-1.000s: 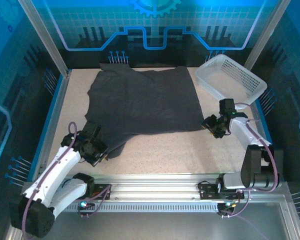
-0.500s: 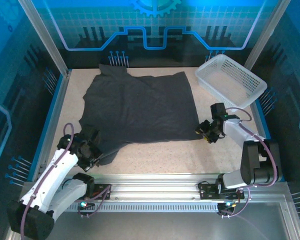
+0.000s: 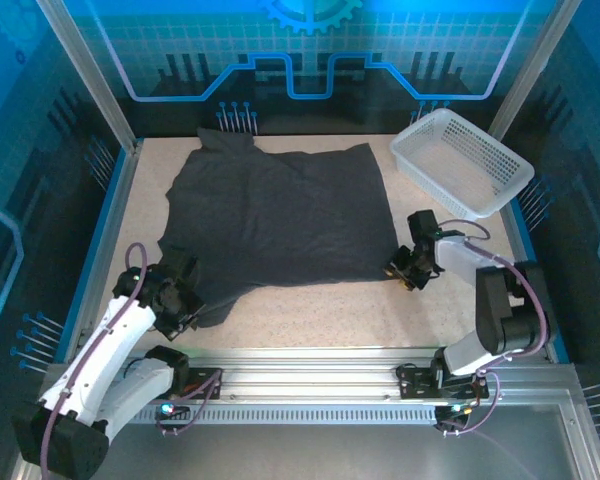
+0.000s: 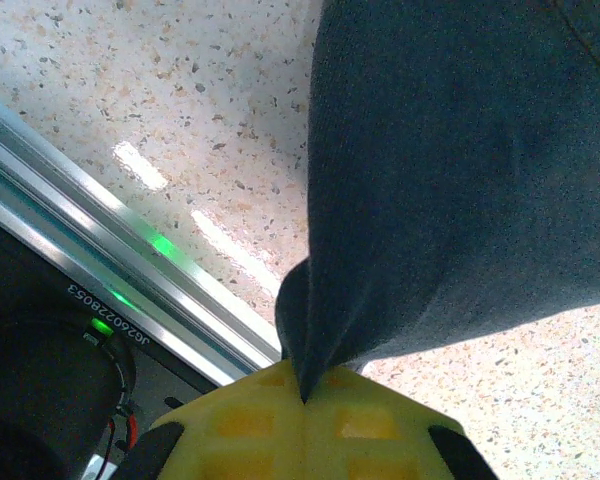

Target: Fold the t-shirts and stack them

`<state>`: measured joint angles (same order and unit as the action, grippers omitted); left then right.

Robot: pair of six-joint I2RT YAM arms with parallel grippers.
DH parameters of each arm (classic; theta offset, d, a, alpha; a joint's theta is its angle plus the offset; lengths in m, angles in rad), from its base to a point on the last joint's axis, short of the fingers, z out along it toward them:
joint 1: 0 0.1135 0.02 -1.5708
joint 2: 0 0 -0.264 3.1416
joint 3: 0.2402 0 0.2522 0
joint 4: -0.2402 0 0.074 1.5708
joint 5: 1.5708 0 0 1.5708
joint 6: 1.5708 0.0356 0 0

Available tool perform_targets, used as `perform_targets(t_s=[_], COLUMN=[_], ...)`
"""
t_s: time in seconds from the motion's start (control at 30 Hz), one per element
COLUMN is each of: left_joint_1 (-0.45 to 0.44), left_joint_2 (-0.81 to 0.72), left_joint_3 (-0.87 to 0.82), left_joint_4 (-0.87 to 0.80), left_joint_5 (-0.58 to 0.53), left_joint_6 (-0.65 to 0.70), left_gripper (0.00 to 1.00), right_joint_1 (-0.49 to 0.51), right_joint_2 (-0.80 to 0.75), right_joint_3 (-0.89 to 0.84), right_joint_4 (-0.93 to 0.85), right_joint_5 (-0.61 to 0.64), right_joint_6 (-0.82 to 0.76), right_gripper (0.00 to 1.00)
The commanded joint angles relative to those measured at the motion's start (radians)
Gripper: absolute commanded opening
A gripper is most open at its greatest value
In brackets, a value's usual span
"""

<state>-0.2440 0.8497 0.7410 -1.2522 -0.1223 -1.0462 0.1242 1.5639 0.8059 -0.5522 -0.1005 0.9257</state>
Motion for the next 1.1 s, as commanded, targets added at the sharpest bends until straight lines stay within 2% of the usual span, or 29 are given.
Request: perform_targets(t_s=[0.0, 0.17, 0.2, 0.33, 0.6, 0.7, 0.83, 0.93, 1.0, 1.07], left_joint_1=[0.009, 0.009, 0.009, 0.009, 0.009, 0.009, 0.009, 0.009, 0.014, 0.020], left_joint_2=[-0.017, -0.037, -0.040, -0.044, -0.008, 0.011, 0.028, 0.031, 0.028, 0.016], left_joint_3=[0.025, 0.018, 0.014, 0.004, 0.004, 0.003, 0.013, 0.034, 0.051, 0.065], left_joint_4=[-0.051, -0.072, -0.072, -0.062, -0.023, -0.002, 0.004, -0.015, -0.036, -0.061], left_joint_5=[-0.037, -0.049, -0.050, -0.049, -0.057, -0.056, -0.062, -0.086, -0.109, -0.134], left_joint_6=[-0.014, -0.031, -0.035, -0.046, -0.045, -0.042, -0.034, -0.024, -0.022, -0.027], left_gripper=[0.00, 0.00, 0.00, 0.00, 0.00, 0.00, 0.00, 0.00, 0.00, 0.00], right_joint_1=[-0.001, 0.009, 0.011, 0.015, 0.026, 0.027, 0.025, 0.029, 0.032, 0.027], right_joint_2=[0.071, -0.004, -0.024, -0.126, -0.208, -0.167, 0.017, 0.154, 0.124, 0.029], right_joint_3=[0.039, 0.039, 0.039, 0.032, 0.069, 0.102, 0.233, 0.307, 0.257, 0.184], right_joint_4=[0.046, 0.010, -0.008, -0.072, -0.231, -0.200, -0.189, -0.273, -0.280, -0.279], right_joint_5=[0.014, 0.061, 0.072, 0.113, 0.088, 0.048, -0.018, -0.093, -0.075, -0.006], right_joint_6=[-0.015, -0.008, -0.005, -0.008, 0.018, 0.012, -0.048, -0.063, -0.036, -0.005], right_gripper=[0.25, 0.02, 0.00, 0.00, 0.00, 0.00, 0.02, 0.15, 0.21, 0.19])
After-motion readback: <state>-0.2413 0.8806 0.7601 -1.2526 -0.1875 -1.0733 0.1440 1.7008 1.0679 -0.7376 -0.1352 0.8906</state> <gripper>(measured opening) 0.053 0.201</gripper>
